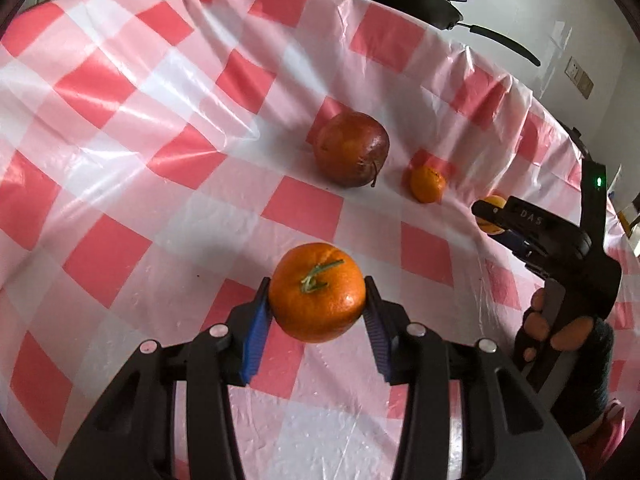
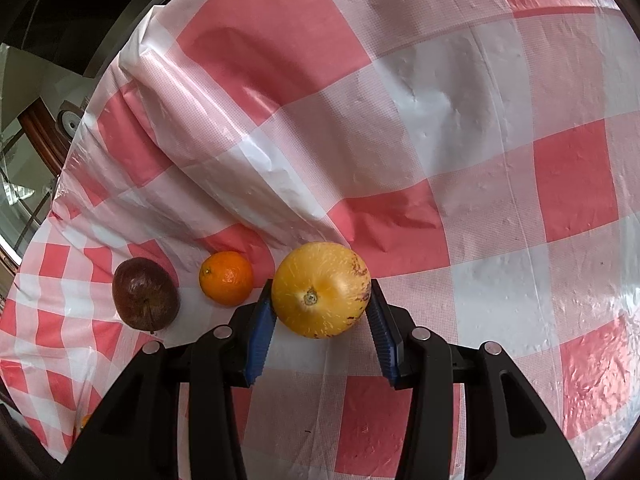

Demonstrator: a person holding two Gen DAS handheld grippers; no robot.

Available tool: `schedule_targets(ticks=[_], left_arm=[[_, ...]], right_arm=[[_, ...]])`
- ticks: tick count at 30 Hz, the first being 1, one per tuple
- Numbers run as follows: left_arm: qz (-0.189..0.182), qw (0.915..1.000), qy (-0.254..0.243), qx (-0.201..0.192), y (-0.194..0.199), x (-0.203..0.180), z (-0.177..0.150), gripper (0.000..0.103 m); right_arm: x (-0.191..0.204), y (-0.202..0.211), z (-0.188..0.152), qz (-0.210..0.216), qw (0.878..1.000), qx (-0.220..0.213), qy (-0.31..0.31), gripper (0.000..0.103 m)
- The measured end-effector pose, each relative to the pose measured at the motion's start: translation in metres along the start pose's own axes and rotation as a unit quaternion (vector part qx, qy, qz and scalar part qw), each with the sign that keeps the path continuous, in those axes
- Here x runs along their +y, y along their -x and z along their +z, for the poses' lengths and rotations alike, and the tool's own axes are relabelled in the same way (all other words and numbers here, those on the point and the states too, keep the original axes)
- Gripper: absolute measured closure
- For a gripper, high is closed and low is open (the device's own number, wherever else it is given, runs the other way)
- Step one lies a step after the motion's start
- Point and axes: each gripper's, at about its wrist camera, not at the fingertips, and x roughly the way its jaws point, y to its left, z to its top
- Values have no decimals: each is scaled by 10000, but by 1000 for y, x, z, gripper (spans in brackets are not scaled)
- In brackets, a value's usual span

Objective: Organize fruits
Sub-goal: 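Carry the mandarin in the left tool over the box while the right tool carries the melon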

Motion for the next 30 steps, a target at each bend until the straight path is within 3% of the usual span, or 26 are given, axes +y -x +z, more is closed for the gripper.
schedule_targets(ticks=[8, 17, 21, 30], left_arm=[[51, 9994, 285, -211, -2, 16, 13, 59], [92, 9987, 453, -207, -4, 28, 19, 59], [87, 9989, 294, -357, 1, 21, 18, 59], [310, 9968, 284, -681, 52, 28, -7, 59]], right_arm=[[0, 5, -1, 107, 9999, -90, -28, 59], [-4, 30, -12, -20, 9980, -556, -316, 59], [22, 52, -43, -70, 9986, -511, -92, 59], [80, 112, -137, 486, 9983, -13, 306, 58]])
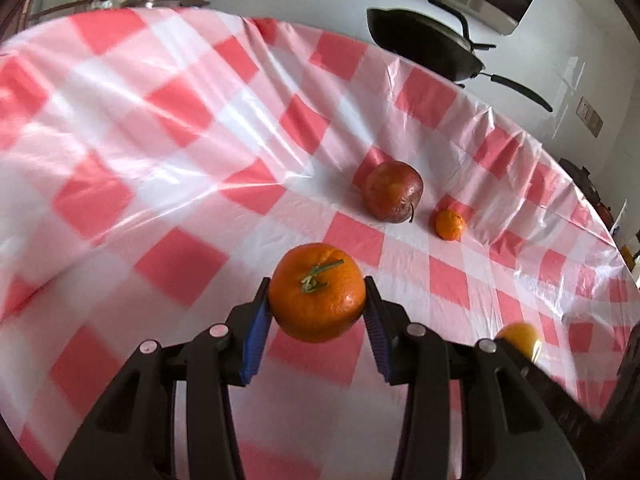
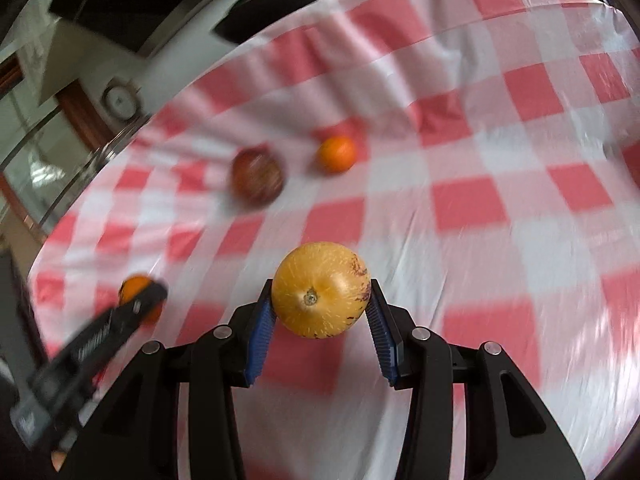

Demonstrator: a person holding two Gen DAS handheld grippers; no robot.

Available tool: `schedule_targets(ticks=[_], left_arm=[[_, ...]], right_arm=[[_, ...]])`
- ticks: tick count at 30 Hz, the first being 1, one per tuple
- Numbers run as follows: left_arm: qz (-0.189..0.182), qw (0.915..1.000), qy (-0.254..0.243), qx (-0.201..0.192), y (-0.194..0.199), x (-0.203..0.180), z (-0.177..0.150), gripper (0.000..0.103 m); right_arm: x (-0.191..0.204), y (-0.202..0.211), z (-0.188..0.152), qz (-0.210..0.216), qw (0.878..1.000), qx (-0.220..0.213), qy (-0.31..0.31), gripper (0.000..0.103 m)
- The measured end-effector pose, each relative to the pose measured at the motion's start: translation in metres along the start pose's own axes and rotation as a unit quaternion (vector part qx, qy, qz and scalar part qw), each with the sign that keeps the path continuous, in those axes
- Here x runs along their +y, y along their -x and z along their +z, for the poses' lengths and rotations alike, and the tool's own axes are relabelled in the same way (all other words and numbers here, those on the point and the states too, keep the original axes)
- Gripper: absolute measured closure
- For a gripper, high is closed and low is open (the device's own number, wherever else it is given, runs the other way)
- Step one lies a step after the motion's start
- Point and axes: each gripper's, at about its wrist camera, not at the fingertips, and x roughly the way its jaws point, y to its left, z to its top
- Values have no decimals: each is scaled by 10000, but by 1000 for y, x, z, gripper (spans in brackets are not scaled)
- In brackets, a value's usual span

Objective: Organize fruits
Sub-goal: 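Carry the mandarin in the left tool over the box while the right tool carries the melon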

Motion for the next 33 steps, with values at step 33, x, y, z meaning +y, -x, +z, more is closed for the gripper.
schedule_targets(ticks=[33], left_arm=[[810, 9947, -529, -335, 209, 138, -122, 59]], right_arm=[[156, 111, -173, 1133, 9712, 569, 2016, 58]])
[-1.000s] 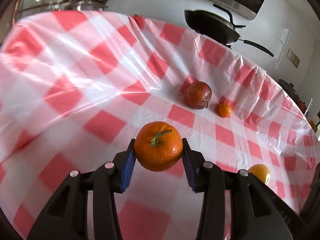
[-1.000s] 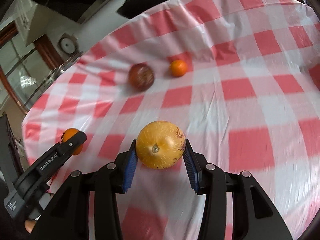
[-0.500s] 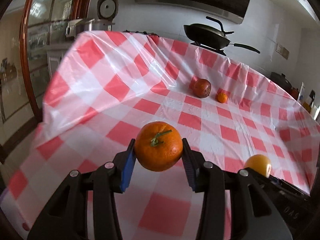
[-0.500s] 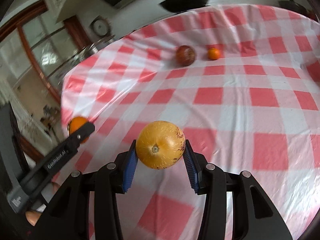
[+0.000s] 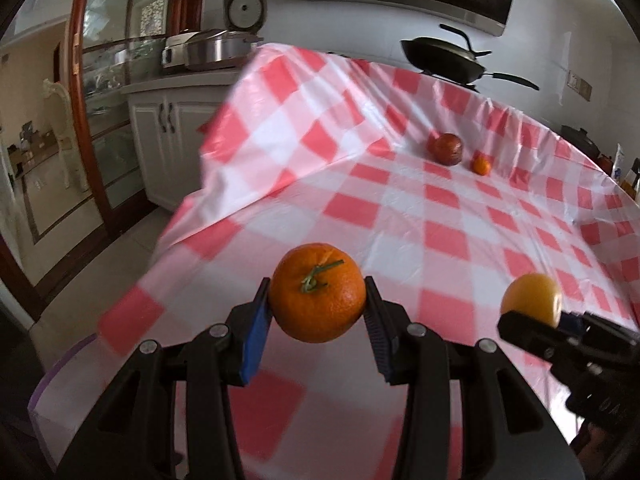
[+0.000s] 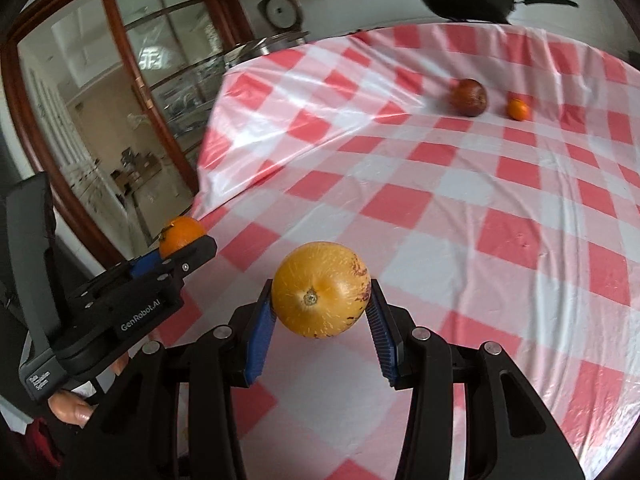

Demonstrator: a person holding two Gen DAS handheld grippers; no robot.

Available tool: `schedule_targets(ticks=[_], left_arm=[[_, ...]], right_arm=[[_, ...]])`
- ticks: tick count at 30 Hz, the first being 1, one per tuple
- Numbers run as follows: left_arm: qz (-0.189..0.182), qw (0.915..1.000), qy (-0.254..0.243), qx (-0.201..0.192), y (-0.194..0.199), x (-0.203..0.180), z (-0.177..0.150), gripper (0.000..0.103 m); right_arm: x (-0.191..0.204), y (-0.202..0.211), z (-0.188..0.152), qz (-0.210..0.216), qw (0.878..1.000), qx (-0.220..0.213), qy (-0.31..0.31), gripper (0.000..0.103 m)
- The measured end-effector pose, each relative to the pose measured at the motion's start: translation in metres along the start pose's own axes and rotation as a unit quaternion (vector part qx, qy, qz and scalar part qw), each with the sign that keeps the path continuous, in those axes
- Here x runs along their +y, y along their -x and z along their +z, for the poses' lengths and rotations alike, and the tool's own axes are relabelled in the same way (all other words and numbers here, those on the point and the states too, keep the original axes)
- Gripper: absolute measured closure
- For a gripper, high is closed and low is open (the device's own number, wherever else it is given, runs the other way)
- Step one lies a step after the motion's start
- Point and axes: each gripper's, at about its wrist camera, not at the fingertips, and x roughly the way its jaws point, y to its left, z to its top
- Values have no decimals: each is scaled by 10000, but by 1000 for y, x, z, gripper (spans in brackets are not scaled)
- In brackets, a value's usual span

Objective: Organize fruits
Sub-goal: 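Carry the mandarin in the left tool over the box while the right tool carries the melon, then open the left tool to drop the mandarin while the right tool drops the melon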

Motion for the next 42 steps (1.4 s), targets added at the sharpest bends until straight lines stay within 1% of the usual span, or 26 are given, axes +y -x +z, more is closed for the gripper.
schedule_targets(ticks=[5, 8, 11, 13, 17, 20, 23, 26, 29, 31, 33, 35, 38, 39, 41, 42], left_arm=[[152, 9998, 119, 43, 9, 28, -12, 59], [167, 9994, 313, 19, 17, 50, -21, 59], [170, 9989, 442, -30, 24, 67, -29, 59], [239, 9983, 532, -75, 30, 80, -36, 59], [446, 9968, 642, -137, 42, 101, -47, 59], [598, 9942, 884, -109, 50, 124, -59, 59], [727, 9913, 1096, -31, 57, 148, -70, 59], [931, 9877, 1253, 55, 58, 168, -82, 59], [1089, 9841, 1390, 162, 56, 185, -94, 59], [1279, 9814, 1385, 359, 49, 194, -103, 58], [1349, 9785, 1446, 585, 40, 203, -111, 58], [1417, 9741, 1532, 866, 30, 212, -120, 58], [1729, 9606, 1622, 1449, 10, 226, -137, 58], [1753, 9562, 1693, 1619, 4, 231, -142, 58], [1741, 9475, 1873, 1922, -7, 241, -151, 58], [1753, 9441, 1924, 2023, -10, 244, -155, 58]], right_arm=[[32, -10, -10, 77, 9991, 200, 360, 58], [50, -14, -18, 143, 9975, 298, 625, 58], [75, -20, -29, 275, 9937, 427, 1001, 58], [94, -22, -37, 378, 9893, 494, 1321, 58], [127, -28, -52, 597, 9774, 636, 1924, 58], [149, -34, -64, 743, 9673, 783, 2294, 58], [172, -40, -77, 896, 9532, 941, 2731, 58], [189, -47, -86, 991, 9427, 1056, 3007, 58], [208, -53, -100, 1091, 9267, 1182, 3396, 58], [221, -61, -111, 1210, 9153, 1326, 3606, 58], [231, -74, -124, 1264, 9033, 1557, 3792, 58], [237, -89, -136, 1249, 8942, 1803, 3904, 58], [243, -110, -147, 1169, 8857, 2149, 3945, 58], [244, -121, -151, 1105, 8825, 2303, 3949, 58], [245, -132, -156, 1068, 8785, 2475, 3944, 58], [246, -141, -161, 1053, 8744, 2631, 3939, 58]])
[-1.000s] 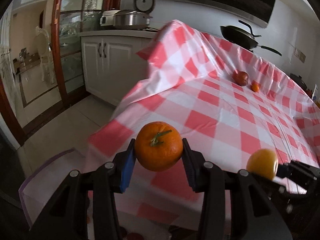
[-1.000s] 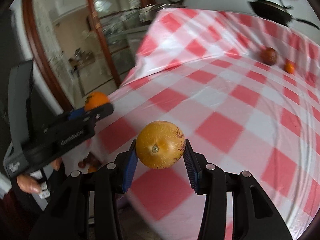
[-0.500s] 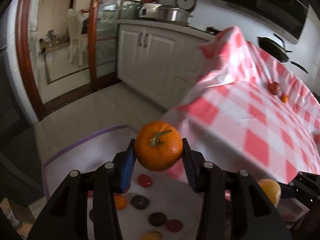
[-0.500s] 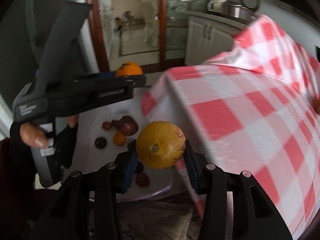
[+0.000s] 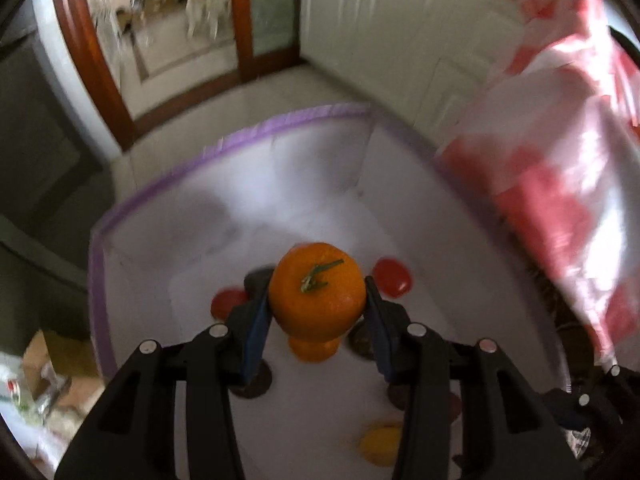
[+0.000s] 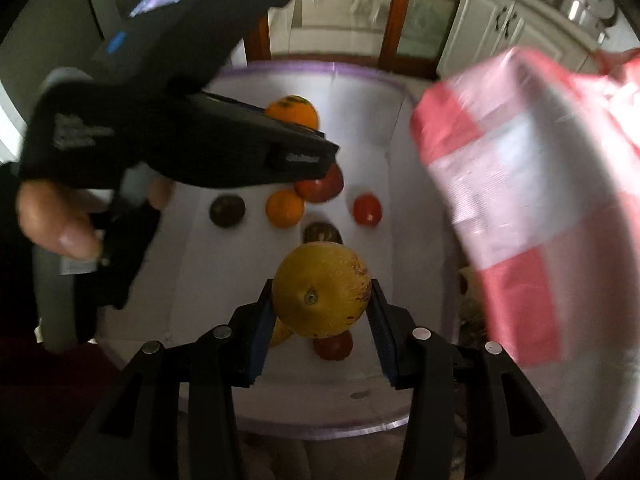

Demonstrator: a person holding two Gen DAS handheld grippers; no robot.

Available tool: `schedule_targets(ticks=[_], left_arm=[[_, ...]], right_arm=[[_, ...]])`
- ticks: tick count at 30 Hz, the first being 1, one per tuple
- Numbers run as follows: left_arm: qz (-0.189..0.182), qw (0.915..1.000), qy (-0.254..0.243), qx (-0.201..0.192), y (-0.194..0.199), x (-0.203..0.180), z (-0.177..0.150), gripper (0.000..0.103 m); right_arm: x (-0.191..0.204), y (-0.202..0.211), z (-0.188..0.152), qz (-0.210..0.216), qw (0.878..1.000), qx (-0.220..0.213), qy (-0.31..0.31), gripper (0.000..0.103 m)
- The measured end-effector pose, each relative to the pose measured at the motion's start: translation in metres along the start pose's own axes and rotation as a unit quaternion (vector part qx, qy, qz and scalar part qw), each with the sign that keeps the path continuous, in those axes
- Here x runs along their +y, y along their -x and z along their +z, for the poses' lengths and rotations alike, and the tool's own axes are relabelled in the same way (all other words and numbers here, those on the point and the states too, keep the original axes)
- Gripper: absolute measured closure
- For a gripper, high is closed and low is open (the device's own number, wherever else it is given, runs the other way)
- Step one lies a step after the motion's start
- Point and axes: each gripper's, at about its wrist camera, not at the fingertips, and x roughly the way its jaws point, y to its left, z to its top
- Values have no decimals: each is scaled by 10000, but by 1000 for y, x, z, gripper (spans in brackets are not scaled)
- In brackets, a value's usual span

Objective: Organize fruits
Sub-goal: 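Open the left tool to drop the mandarin while the right tool drops the melon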

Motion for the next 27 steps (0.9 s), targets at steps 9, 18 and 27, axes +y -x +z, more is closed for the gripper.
schedule_targets(ticks=[9, 18, 27], left_arm=[[373, 9966, 129, 727, -43, 18, -13, 58], [524, 9963, 242, 643, -44, 15, -11, 36], [636, 9973, 343, 108, -19, 20, -1, 21]], right_arm=[[12, -33, -3, 123, 9969, 698, 340, 58], [6, -36, -10, 179, 9966, 789, 172, 39], [20, 18, -5, -70, 9982, -282, 523, 26]])
